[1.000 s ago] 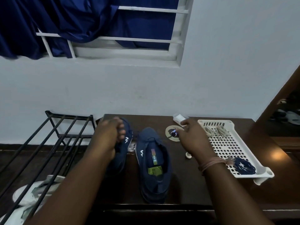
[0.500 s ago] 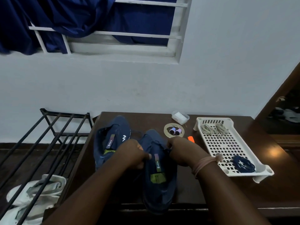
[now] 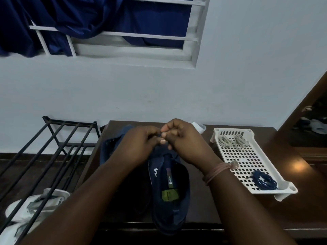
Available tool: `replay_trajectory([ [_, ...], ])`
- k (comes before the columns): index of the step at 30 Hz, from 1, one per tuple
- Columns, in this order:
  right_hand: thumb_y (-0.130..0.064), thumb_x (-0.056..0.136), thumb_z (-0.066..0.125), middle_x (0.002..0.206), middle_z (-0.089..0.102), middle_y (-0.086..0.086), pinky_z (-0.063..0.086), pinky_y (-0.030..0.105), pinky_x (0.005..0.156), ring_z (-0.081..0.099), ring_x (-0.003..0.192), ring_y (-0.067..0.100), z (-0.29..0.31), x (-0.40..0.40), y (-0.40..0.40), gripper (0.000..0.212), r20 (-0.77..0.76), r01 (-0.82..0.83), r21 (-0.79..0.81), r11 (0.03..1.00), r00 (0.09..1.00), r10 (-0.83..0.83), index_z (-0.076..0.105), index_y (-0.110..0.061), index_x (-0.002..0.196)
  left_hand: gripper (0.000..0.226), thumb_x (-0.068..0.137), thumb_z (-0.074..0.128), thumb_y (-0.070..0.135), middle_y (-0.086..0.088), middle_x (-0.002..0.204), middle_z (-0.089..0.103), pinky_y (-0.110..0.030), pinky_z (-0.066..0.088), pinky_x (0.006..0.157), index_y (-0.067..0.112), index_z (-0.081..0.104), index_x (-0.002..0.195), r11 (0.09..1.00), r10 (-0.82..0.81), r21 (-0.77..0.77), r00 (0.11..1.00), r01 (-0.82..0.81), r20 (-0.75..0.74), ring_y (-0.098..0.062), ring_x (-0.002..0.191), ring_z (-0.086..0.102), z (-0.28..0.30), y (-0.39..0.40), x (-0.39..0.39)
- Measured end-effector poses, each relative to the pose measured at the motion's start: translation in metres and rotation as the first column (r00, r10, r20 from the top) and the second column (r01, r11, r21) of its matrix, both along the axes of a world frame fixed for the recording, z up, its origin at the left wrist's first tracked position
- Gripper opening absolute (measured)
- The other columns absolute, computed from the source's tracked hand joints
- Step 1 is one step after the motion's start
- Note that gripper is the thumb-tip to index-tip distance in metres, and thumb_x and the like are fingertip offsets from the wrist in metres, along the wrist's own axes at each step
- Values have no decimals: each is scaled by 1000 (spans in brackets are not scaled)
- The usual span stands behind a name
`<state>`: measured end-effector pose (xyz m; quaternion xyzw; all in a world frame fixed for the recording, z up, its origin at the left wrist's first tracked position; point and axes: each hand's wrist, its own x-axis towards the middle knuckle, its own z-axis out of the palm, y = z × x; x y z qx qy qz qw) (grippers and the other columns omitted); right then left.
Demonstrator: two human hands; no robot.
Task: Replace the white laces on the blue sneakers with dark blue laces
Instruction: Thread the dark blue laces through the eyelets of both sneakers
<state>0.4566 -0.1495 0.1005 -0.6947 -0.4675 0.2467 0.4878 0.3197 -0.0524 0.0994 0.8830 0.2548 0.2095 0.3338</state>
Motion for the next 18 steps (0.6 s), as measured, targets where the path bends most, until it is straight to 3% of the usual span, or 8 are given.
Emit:
replay_trajectory([
  [2, -11, 91, 64, 63, 67, -3, 48, 26, 54, 59, 51, 11, -8, 3, 4, 4, 10, -2, -31, 1000, 1000, 2, 66, -15, 92, 10, 89, 70, 26, 5, 66, 70, -36, 54, 63, 29, 76, 82, 998, 55, 22, 996, -54, -63, -10, 61, 65, -7, 7, 2],
  [4, -10, 90, 66, 69, 70, -1, 47, 21, 53, 57, 48, 2, -17, 9, 6, 7, 71, 19, -56, 998, 997, -15, 73, -13, 89, 15, 91, 69, 28, 8, 67, 71, -29, 53, 61, 29, 77, 79, 990, 134, 56, 986, -129, -102, -7, 61, 66, -10, 15, 3],
  [9, -15, 87, 71, 64, 67, -9, 49, 25, 63, 53, 49, -6, -35, 27, 1, 7, 206, 122, -191, 974, 975, -81, 76, -16, 82, 31, 95, 64, 31, 11, 65, 67, -19, 35, 52, 29, 66, 63, 950, 309, 112, 925, -291, -219, 0, 57, 59, -21, 33, -4],
  [12, -12, 90, 64, 72, 70, -4, 55, 28, 68, 60, 57, 5, -38, 25, 2, 16, 236, 169, -274, 947, 966, -104, 75, -17, 80, 19, 95, 64, 31, 9, 79, 73, -24, 48, 64, 29, 73, 79, 938, 345, 120, 893, -324, -290, -10, 76, 67, -22, 36, -8],
  [15, -5, 90, 58, 84, 72, 4, 55, 37, 88, 67, 78, 19, -37, 17, 7, 21, 261, 190, -325, 927, 960, -105, 75, -16, 88, 19, 95, 63, 34, 3, 110, 74, -27, 50, 82, 27, 73, 110, 957, 288, 142, 886, -253, -364, -16, 100, 67, -27, 27, -4],
  [17, 1, 90, 57, 77, 69, 5, 58, 33, 73, 65, 68, 18, -36, 8, 10, 23, 142, 140, -259, 956, 984, -105, 69, -17, 85, 46, 90, 68, 41, 4, 134, 63, -29, 46, 97, 30, 62, 133, 988, 156, 53, 927, -146, -341, -17, 120, 59, -32, 18, 2],
  [18, 5, 90, 56, 72, 67, 7, 57, 29, 61, 63, 59, 15, -35, 3, 11, 23, 60, 121, -217, 969, 992, -110, 63, -16, 84, 49, 87, 71, 41, 5, 135, 63, -26, 46, 98, 31, 62, 134, 996, 87, 1, 955, -91, -284, -15, 121, 59, -33, 13, 6],
])
